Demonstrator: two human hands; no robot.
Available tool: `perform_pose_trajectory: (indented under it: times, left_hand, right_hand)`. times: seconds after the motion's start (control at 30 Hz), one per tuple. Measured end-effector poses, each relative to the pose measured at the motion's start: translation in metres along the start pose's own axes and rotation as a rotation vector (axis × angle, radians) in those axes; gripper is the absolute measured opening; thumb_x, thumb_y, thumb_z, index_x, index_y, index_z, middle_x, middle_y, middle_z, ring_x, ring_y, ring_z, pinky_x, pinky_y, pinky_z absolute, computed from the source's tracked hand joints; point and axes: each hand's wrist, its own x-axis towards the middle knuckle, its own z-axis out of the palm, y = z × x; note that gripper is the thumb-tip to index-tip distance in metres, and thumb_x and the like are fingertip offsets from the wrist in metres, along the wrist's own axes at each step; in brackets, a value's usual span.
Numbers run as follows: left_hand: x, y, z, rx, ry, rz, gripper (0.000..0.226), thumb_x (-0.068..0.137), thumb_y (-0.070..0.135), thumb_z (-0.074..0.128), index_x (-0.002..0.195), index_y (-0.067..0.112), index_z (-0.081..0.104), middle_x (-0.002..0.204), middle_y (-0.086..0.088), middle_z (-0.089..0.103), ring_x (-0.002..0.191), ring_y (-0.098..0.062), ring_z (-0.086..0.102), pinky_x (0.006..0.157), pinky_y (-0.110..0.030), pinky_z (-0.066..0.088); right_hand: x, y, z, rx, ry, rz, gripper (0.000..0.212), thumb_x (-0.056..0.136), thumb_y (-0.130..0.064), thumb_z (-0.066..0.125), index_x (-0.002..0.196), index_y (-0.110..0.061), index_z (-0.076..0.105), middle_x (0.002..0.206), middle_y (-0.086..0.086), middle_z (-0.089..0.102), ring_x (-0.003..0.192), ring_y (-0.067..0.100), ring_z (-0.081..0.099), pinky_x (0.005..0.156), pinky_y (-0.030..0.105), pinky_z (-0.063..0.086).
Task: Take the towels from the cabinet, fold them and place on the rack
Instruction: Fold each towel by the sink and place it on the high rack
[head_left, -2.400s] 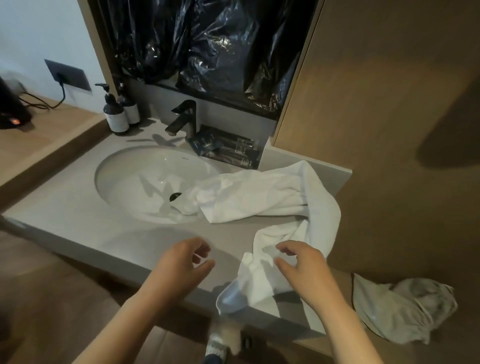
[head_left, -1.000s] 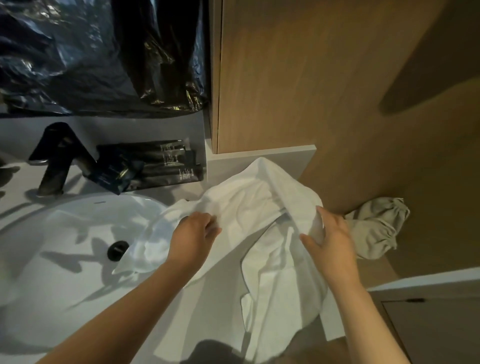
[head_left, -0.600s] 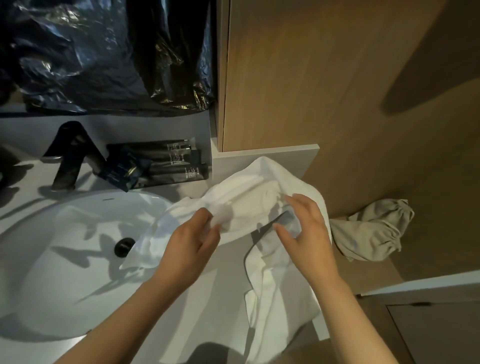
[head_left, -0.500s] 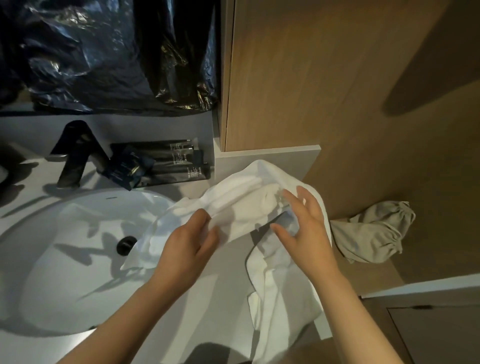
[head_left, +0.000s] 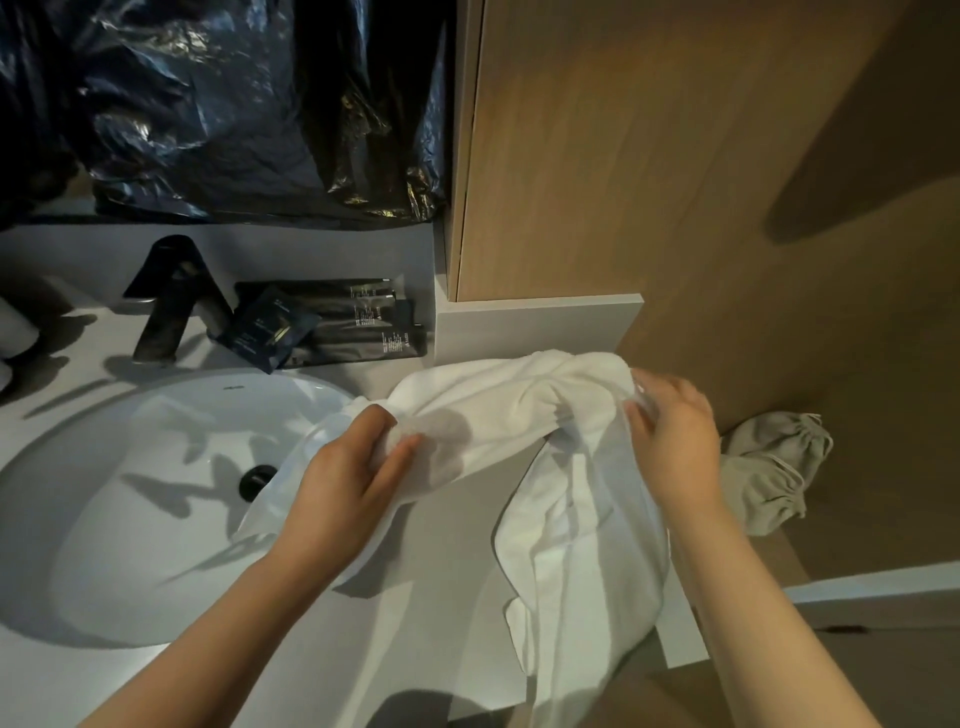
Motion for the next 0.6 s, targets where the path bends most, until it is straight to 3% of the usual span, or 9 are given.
perform_pose_trajectory:
  times: [0.1, 0.17, 0.23, 0.3, 0.4, 0.5, 0.6]
  left_hand:
    - [0.000, 0.003, 0.001, 0.007, 0.001, -0.013, 0.033, 0.091, 0.056, 0.042, 0.081, 0.025, 0.043, 0.071, 0.009, 0.053, 0.067, -0.009, 0.050, 0.056, -0.016, 0.037]
    - [0.002, 0.005, 0.000, 0.001, 0.004, -0.018, 0.028, 0.091, 0.055, 0.042, 0.079, 0.030, 0.043, 0.069, 0.013, 0.053, 0.065, -0.007, 0.050, 0.053, -0.017, 0.036]
    - [0.004, 0.007, -0.002, -0.017, 0.000, -0.016, 0.025, 0.092, 0.053, 0.044, 0.078, 0.033, 0.044, 0.067, 0.016, 0.053, 0.064, -0.006, 0.049, 0.055, -0.022, 0.036]
    - [0.007, 0.010, -0.004, -0.022, 0.003, 0.007, 0.024, 0.096, 0.051, 0.046, 0.077, 0.037, 0.045, 0.067, 0.018, 0.053, 0.064, -0.004, 0.048, 0.056, -0.026, 0.036]
    - [0.015, 0.020, -0.009, -0.015, 0.025, 0.062, 0.024, 0.096, 0.046, 0.047, 0.073, 0.041, 0.044, 0.065, 0.022, 0.052, 0.062, 0.000, 0.048, 0.053, -0.016, 0.033]
    - [0.030, 0.032, -0.018, -0.074, 0.067, 0.090, 0.024, 0.096, 0.043, 0.051, 0.074, 0.037, 0.048, 0.070, 0.022, 0.056, 0.065, 0.003, 0.051, 0.056, -0.008, 0.036]
    - [0.047, 0.046, -0.029, -0.122, 0.105, 0.138, 0.020, 0.096, 0.041, 0.051, 0.079, 0.031, 0.054, 0.078, 0.019, 0.058, 0.071, 0.003, 0.054, 0.060, -0.004, 0.037]
  right_hand:
    - [-0.021, -0.009, 0.007, 0.040, 0.005, -0.073, 0.048, 0.090, -0.017, 0.068, 0.135, -0.010, 0.055, 0.127, 0.012, 0.056, 0.115, 0.030, 0.051, 0.094, 0.035, 0.043]
    - [-0.028, -0.006, 0.013, 0.034, -0.094, 0.040, 0.058, 0.088, -0.023, 0.072, 0.140, -0.009, 0.049, 0.134, 0.012, 0.051, 0.121, 0.030, 0.048, 0.097, 0.037, 0.043]
    - [-0.029, 0.003, 0.016, 0.013, -0.135, 0.114, 0.041, 0.091, -0.020, 0.068, 0.128, -0.008, 0.056, 0.123, 0.013, 0.057, 0.110, 0.031, 0.054, 0.085, 0.034, 0.045]
    - [-0.024, 0.009, 0.009, 0.032, -0.050, 0.078, 0.006, 0.094, -0.015, 0.061, 0.097, -0.010, 0.061, 0.095, 0.011, 0.062, 0.083, 0.027, 0.056, 0.064, 0.030, 0.035]
    - [-0.009, 0.009, -0.012, 0.107, 0.070, 0.039, 0.010, 0.095, -0.009, 0.058, 0.089, -0.006, 0.065, 0.078, 0.011, 0.063, 0.070, 0.026, 0.056, 0.059, 0.033, 0.035]
    - [0.011, -0.009, -0.037, 0.224, 0.140, -0.009, 0.014, 0.097, -0.010, 0.051, 0.093, -0.008, 0.064, 0.081, 0.007, 0.063, 0.074, 0.024, 0.058, 0.064, 0.037, 0.044]
    - [0.037, -0.037, -0.066, 0.305, 0.109, -0.063, 0.016, 0.099, -0.019, 0.049, 0.092, -0.012, 0.062, 0.080, 0.001, 0.060, 0.073, 0.017, 0.057, 0.064, 0.032, 0.044]
